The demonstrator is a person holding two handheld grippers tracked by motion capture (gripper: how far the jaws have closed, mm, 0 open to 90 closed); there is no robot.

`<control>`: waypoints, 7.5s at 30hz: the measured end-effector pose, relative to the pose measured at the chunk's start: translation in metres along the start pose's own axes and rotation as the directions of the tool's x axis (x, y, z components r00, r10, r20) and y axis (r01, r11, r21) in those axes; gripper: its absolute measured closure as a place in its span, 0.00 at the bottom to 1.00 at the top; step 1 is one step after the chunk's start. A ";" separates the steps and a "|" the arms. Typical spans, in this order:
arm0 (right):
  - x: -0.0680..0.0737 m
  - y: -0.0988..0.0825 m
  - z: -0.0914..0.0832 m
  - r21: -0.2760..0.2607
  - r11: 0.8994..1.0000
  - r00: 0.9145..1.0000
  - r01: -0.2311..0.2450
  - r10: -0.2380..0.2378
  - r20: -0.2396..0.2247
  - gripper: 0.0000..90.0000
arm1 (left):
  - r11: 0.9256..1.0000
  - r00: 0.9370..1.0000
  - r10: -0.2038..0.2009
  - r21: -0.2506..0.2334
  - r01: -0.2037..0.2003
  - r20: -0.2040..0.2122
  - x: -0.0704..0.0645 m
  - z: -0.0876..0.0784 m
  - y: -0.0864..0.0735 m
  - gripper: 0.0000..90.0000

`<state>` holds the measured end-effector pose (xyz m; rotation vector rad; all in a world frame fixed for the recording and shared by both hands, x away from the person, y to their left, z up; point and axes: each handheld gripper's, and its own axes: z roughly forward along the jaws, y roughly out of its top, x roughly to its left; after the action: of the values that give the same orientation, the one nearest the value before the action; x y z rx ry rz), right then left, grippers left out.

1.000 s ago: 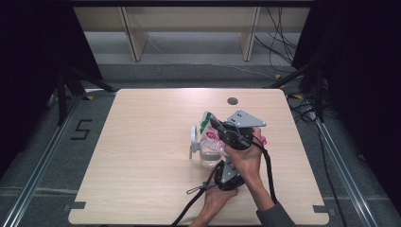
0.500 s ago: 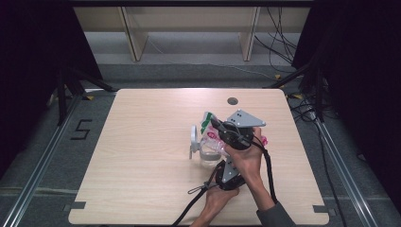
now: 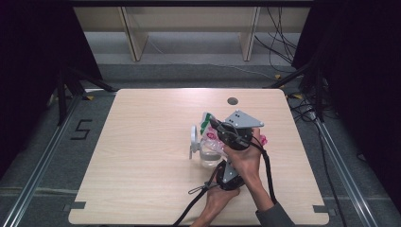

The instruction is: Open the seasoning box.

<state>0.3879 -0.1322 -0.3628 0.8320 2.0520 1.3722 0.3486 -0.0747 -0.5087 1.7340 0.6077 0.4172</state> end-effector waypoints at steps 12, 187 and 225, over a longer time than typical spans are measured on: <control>0.000 0.000 0.000 0.002 1.000 1.000 0.003 -0.003 0.003 1.00 | 1.000 1.000 -0.001 -0.003 0.001 0.000 0.000 0.000 -0.001 0.83; -0.004 0.007 0.006 0.002 1.000 0.999 0.025 -0.025 -0.019 0.99 | 0.996 0.998 -0.057 -0.074 0.056 -0.011 0.002 0.010 0.001 0.83; -0.001 0.006 0.009 0.015 1.000 1.000 0.015 -0.015 -0.005 0.99 | 0.994 0.997 -0.066 -0.085 0.064 -0.033 0.000 0.013 -0.001 0.83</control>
<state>0.3960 -0.1257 -0.3605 0.8188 2.0704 1.3532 0.3556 -0.0841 -0.5131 1.6257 0.6615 0.4227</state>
